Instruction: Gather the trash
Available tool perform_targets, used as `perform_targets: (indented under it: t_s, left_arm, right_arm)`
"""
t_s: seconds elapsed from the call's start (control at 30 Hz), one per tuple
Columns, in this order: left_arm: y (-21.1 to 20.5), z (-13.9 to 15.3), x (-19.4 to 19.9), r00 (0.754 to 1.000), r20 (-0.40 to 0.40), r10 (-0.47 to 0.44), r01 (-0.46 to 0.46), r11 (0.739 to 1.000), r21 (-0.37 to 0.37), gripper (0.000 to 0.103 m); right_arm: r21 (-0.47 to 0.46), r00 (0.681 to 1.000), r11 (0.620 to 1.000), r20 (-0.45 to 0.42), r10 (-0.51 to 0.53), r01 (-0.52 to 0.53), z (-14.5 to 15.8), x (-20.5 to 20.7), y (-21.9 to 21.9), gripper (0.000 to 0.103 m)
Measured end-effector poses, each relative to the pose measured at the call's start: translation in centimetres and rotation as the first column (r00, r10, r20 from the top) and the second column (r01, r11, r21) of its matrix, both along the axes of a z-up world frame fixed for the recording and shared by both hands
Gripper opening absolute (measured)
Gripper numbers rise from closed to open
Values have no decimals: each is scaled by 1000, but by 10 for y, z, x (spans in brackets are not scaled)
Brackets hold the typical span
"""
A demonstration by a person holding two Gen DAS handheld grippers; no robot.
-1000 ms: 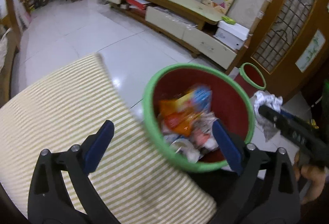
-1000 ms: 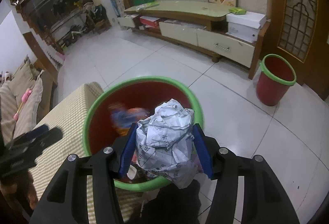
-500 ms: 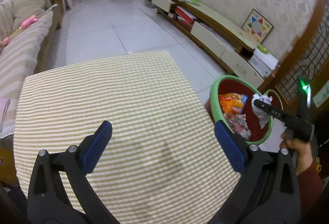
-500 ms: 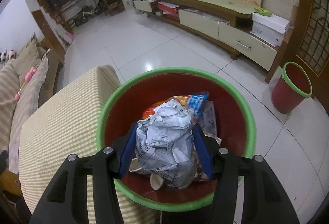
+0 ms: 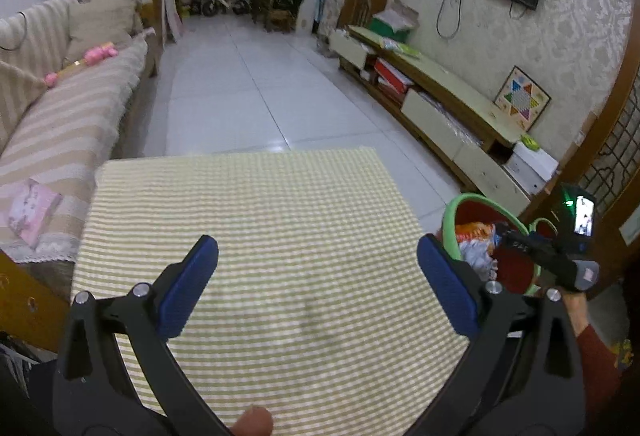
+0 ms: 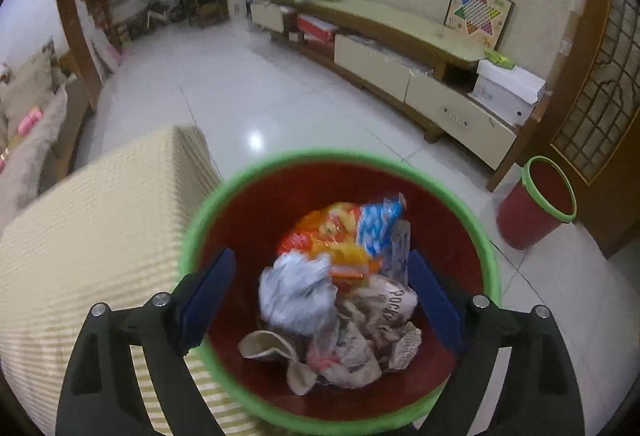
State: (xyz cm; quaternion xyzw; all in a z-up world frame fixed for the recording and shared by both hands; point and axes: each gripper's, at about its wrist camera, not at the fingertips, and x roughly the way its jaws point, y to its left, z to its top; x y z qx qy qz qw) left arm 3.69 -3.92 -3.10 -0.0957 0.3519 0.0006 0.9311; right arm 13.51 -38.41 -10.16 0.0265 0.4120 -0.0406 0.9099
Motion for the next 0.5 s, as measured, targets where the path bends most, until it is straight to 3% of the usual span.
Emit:
perform_targets:
  t_s: [0.1,0.13,0.27,0.33,0.5]
  left_arm:
    - [10,6,-7,999,32,19,-18,1000,-20,98]
    - [15,9,-10,998,49,27,-25,999,-40,98]
    - [29,23,-24,989,128,77,-67,995,-77,98]
    - [31,32,-29,982,165,94,-87,995,-48,98]
    - [32,49,-39,974,199,107,-123,990,71,98]
  right_arm:
    - [-3,994,999,102,42,-42,33,-26,23,88]
    - [-15,986,999,156,53,-52,48,-40,35,96]
    - [-62,929,994,354,106,-89,96,-94,80,96]
    - [-56,905,993,410,118,-105,112,-113,99,96]
    - [60,893,982,428,136,-179,133,-134,127,96]
